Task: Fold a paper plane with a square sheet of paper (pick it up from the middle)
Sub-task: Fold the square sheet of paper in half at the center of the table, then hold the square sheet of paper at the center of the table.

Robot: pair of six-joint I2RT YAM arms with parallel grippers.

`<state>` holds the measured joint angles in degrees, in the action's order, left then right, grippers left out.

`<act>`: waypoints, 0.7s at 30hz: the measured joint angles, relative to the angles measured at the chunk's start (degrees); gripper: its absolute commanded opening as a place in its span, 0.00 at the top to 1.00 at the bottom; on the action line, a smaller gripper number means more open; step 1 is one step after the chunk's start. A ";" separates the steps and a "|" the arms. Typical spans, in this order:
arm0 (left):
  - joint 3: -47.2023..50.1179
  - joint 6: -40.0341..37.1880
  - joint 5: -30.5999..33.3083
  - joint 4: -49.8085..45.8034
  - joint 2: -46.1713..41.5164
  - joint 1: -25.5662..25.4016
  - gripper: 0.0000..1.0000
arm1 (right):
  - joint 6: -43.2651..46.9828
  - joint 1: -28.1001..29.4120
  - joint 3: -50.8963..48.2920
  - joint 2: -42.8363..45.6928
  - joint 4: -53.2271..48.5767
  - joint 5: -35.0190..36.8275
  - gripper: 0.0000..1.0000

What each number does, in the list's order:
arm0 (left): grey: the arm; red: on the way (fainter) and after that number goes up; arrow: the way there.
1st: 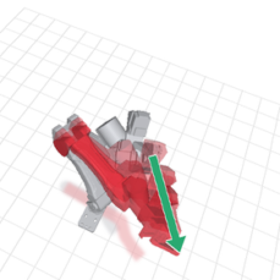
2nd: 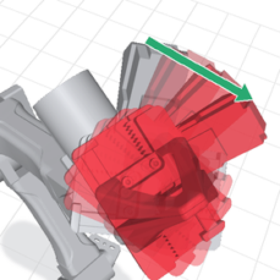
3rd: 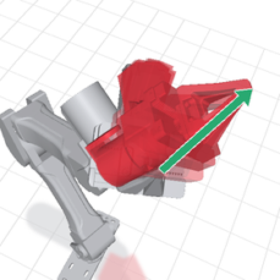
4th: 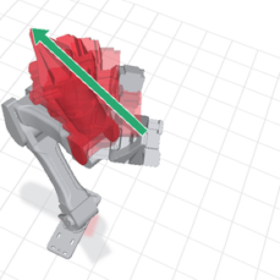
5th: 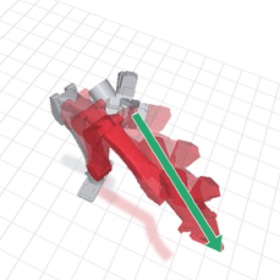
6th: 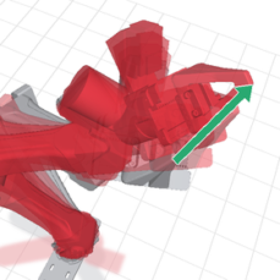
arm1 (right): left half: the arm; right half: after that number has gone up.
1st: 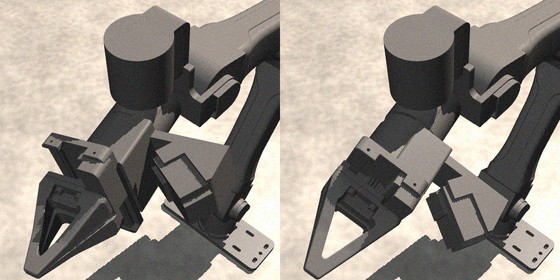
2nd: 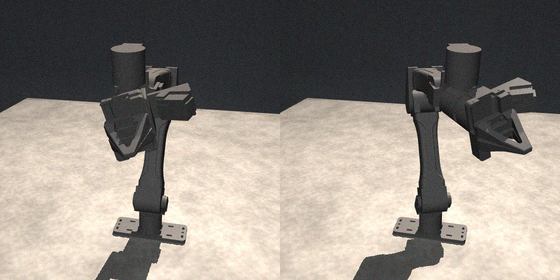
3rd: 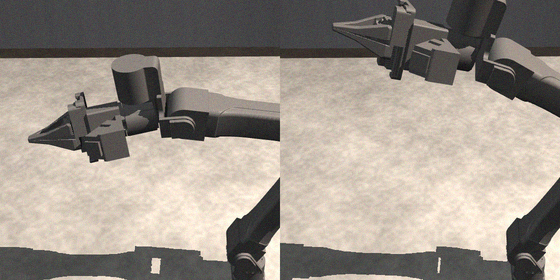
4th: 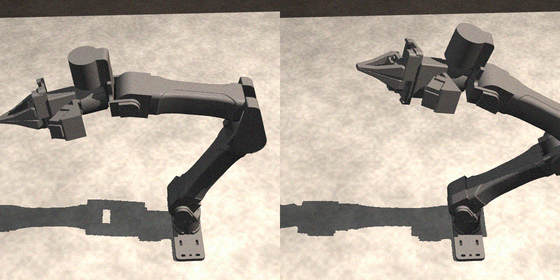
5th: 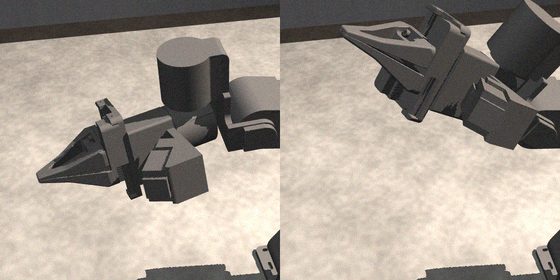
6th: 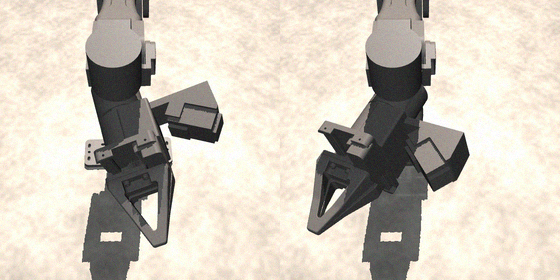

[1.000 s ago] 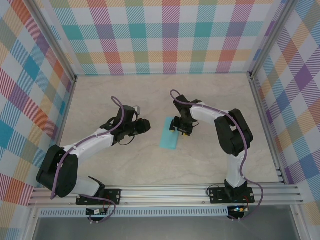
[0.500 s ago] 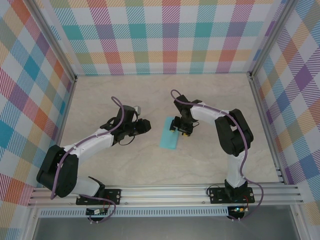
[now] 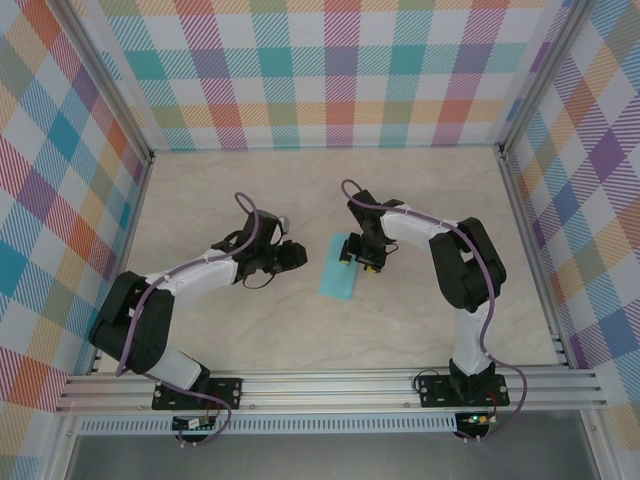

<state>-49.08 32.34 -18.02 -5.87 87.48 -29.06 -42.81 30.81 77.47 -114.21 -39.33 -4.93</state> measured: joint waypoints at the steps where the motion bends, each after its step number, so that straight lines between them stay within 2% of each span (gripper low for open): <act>1: -1.09 -0.02 -0.31 -0.20 1.03 -0.22 0.77 | 0.00 0.00 0.00 0.00 0.00 0.00 0.39; 7: -7.10 0.07 -1.36 -1.66 7.15 -1.99 0.84 | 0.00 0.00 0.00 -0.09 0.02 0.02 0.41; 14: -9.29 1.36 -1.20 -3.04 11.06 -2.89 0.85 | 0.02 0.00 0.07 -0.22 -0.02 0.07 0.40; 21: -10.12 2.95 1.70 -4.66 11.69 -3.06 0.84 | 0.04 0.00 0.39 -0.46 -0.42 0.17 0.40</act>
<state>-59.20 35.29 -16.32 -10.52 99.18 -32.12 -42.76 30.81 77.87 -114.67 -39.75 -4.75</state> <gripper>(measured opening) 0.156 0.600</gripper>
